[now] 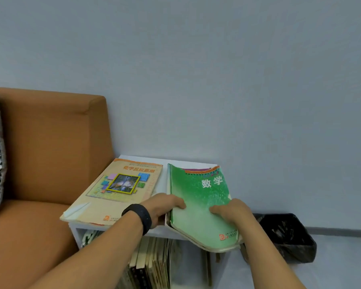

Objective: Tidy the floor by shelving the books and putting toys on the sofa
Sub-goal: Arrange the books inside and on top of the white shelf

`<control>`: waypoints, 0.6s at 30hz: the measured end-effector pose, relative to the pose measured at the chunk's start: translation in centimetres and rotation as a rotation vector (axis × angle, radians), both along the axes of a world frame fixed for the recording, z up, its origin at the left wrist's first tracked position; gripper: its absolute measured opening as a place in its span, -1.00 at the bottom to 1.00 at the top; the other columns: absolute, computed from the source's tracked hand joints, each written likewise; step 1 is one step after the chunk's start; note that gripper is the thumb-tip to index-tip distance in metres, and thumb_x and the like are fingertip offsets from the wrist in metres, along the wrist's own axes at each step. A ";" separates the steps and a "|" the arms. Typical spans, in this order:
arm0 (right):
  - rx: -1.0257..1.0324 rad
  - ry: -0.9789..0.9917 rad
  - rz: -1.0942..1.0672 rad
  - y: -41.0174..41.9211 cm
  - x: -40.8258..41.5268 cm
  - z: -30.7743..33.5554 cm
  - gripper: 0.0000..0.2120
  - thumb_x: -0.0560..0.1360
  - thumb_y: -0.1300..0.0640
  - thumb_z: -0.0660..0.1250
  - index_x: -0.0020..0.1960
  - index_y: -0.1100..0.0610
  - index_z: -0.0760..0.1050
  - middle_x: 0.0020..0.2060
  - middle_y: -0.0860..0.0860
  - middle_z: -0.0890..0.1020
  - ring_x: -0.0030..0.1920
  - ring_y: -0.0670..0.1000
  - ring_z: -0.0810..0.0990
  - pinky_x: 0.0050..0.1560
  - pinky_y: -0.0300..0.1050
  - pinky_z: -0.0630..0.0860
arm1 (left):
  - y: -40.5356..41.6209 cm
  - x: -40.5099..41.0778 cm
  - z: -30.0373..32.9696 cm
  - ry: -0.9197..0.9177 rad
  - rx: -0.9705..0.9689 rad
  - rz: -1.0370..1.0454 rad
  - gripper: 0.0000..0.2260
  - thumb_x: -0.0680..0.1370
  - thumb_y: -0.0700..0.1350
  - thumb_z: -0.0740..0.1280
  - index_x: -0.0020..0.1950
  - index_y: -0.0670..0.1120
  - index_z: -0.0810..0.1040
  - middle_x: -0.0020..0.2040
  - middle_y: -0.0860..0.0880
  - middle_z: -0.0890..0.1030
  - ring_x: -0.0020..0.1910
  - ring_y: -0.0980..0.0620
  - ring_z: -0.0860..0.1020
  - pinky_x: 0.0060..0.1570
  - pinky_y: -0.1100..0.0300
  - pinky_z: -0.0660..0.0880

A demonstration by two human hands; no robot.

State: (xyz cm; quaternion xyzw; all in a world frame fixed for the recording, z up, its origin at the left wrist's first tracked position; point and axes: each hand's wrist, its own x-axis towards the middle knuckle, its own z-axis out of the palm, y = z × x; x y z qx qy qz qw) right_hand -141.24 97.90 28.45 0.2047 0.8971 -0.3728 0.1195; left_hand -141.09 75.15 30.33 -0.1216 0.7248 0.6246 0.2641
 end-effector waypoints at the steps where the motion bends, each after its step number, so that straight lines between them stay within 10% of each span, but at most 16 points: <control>1: -0.014 -0.017 -0.006 0.1 0.0 0.0 -0.61 0.42 -0.15 0.50 0.04 0.12 0.53 -0.03 0.03 0.63 -0.05 0.06 0.64 -0.03 -0.11 0.55 | 0.1 0.3 -0.3 0.021 0.014 -0.004 -0.74 0.54 -0.27 0.38 0.22 -0.28 0.57 0.01 -0.20 0.72 -0.01 -0.18 0.71 0.01 -0.03 0.65; 4: -0.174 -0.051 -0.060 0.4 0.2 -0.2 -0.29 0.13 -0.27 0.59 0.12 0.14 0.60 0.00 0.06 0.70 -0.02 0.09 0.70 0.05 0.00 0.64 | 0.3 1.8 -1.0 0.220 0.040 -0.031 -0.74 0.56 -0.36 0.33 0.23 -0.21 0.59 0.03 -0.11 0.73 0.00 -0.11 0.71 0.03 -0.01 0.65; 7: -0.297 0.034 -0.068 0.3 0.6 0.7 -0.50 0.30 -0.12 0.63 0.07 0.18 0.62 -0.12 0.07 0.72 -0.16 0.08 0.72 -0.13 -0.04 0.65 | 0.2 3.8 -0.7 0.444 0.122 -0.038 -0.72 0.59 -0.36 0.32 0.24 -0.11 0.57 0.06 -0.02 0.73 0.00 -0.03 0.71 -0.10 0.16 0.63; 12: -0.369 0.617 -0.110 -1.1 0.7 2.3 -0.54 0.35 -0.18 0.58 0.10 -0.05 0.48 0.07 0.00 0.63 0.04 0.05 0.65 0.12 0.13 0.61 | -0.4 3.6 1.0 0.756 0.138 0.150 -0.69 0.56 -0.26 0.43 0.23 0.02 0.54 0.12 0.02 0.70 0.08 0.04 0.69 0.05 0.08 0.63; 18: -0.664 0.946 0.006 -5.0 2.6 3.7 -0.72 0.56 0.12 0.42 0.17 -0.07 0.38 0.13 0.01 0.59 0.10 -0.04 0.64 -0.14 -0.23 0.62 | -1.3 3.4 1.9 0.810 0.195 0.323 -0.47 0.36 0.11 0.61 0.25 -0.04 0.60 0.11 0.04 0.71 0.13 0.01 0.67 0.19 -0.07 0.58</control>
